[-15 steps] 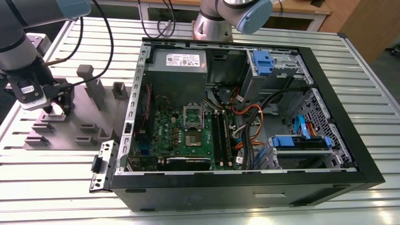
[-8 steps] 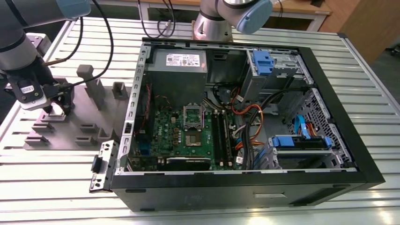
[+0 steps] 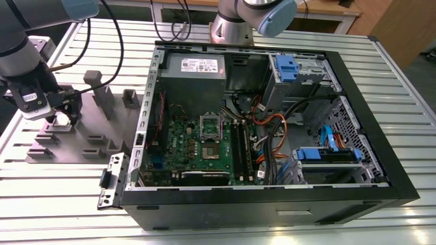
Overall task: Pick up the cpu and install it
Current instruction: 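Pick up the cpu and move it towards the insertion slot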
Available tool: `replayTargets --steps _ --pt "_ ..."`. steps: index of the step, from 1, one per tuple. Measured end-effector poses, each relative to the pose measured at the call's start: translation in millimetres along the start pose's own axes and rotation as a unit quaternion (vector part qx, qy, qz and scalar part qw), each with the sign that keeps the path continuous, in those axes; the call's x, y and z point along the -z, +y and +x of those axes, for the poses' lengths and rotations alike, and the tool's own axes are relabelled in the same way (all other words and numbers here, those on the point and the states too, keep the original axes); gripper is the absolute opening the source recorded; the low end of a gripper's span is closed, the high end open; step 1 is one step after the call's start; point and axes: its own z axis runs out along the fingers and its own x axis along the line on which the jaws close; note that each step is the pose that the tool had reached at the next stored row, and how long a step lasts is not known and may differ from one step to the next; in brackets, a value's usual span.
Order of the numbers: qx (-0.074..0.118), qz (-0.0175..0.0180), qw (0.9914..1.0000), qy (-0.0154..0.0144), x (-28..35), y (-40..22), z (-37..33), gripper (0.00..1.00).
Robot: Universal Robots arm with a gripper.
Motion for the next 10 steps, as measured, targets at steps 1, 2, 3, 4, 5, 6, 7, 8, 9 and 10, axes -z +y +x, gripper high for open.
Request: replayTargets --steps 1,2,3,4,5,6,7,8,9,10 --pt "0.0 0.0 1.0 -0.0001 0.1 0.0 0.0 0.58" --pt "0.0 0.0001 1.0 0.0001 0.5 0.0 0.0 0.58" --pt "0.0 0.0001 1.0 0.0001 1.0 0.0 0.0 0.58" --pt "0.0 0.0001 1.0 0.0001 1.3 0.0 0.0 0.58" --pt "0.0 0.0 1.0 0.0 1.4 0.1 0.0 0.58" --pt "0.0 0.0 1.0 -0.0001 1.4 0.1 0.0 0.58" --pt "0.0 0.0 1.0 -0.0001 1.4 0.1 0.0 0.58" --pt "0.0 0.0 1.0 0.0 1.5 0.1 0.0 0.58" --pt "0.0 0.0001 1.0 0.0001 1.7 0.1 0.0 0.58" --pt "0.0 0.0 1.0 0.0001 1.7 0.1 0.0 0.58"
